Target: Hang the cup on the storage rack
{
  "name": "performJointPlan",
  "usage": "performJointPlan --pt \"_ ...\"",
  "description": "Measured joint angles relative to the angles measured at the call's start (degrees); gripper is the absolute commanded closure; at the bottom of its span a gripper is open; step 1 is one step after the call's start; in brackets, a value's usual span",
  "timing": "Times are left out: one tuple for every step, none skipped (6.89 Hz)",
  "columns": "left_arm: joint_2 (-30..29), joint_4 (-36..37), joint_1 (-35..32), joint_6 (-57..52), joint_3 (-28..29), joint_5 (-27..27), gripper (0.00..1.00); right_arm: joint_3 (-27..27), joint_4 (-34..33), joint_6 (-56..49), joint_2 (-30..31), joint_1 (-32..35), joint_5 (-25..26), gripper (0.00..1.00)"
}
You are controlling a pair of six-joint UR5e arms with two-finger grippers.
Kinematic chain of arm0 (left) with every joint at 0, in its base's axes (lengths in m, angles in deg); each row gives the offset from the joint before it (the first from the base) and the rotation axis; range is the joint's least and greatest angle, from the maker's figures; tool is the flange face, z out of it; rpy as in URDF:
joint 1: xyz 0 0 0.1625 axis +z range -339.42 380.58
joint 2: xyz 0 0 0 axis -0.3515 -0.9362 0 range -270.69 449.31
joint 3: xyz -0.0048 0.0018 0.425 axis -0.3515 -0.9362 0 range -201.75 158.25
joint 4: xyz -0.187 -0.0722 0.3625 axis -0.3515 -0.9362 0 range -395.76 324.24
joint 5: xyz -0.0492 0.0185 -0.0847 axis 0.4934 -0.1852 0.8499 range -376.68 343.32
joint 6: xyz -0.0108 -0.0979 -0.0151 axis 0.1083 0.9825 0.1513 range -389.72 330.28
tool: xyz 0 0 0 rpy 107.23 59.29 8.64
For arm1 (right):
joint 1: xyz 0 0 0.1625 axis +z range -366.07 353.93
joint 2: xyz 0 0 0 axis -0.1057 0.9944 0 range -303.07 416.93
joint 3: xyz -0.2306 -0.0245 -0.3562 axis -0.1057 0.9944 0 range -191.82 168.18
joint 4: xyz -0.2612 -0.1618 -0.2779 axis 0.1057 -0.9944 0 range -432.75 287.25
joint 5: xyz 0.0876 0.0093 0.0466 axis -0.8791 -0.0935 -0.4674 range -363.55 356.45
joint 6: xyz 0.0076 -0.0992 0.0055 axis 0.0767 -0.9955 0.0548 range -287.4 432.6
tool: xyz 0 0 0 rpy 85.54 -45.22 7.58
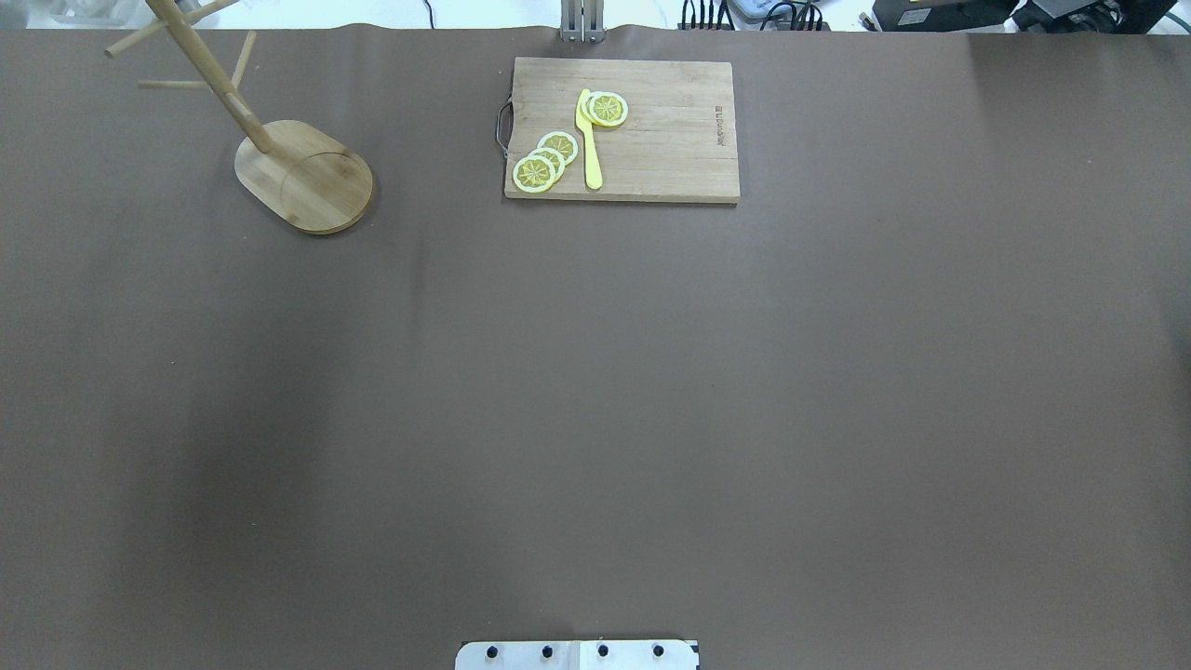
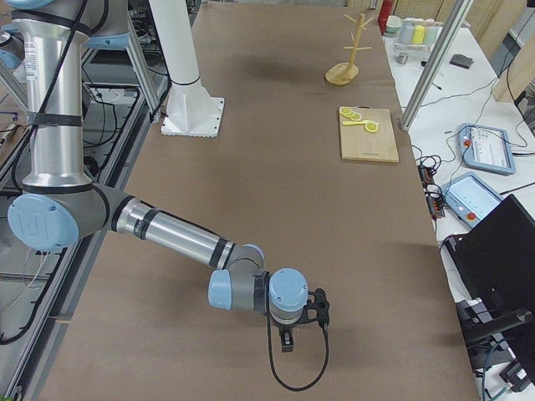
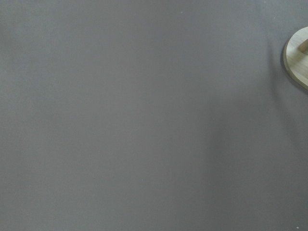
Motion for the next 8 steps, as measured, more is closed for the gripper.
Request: performJointPlan --pt "0.0 0.0 0.0 0.0 0.1 0.0 0.02 0.3 0.1 1.2 -0.7 -0.2 0.0 0.01" --pt "-0.1 0.0 0.0 0.0 0.1 0.0 0.02 0.7 0.2 2.2 -1.3 -0.6 -0.1 0.01" --pt "-0.1 0.0 0.0 0.0 0.1 0.0 0.02 1.3 0.2 2.7 -1.7 -1.1 -0.2 0.01" --pt "-0.2 0.0 0.0 0.0 0.2 0.0 0.02 1.9 0.2 2.9 -1.8 -1.7 -0.4 0.09" --pt "-0.2 0.0 0.0 0.0 0.2 0.0 0.02 2.2 0.2 2.9 -1.9 -2.4 -0.5 0.51" --pt "-0.3 0.0 0.0 0.0 0.1 0.0 0.02 2.4 0.2 2.9 -1.9 -3.0 -0.5 1.0" --pt "-0.3 0.0 0.0 0.0 0.1 0.0 0.02 2.4 0.2 2.9 -1.9 -3.4 -0.7 1.0" --pt "-0.4 0.0 0.0 0.1 0.1 0.0 0.02 2.2 0.3 2.9 -1.8 -3.7 -0.7 1.0"
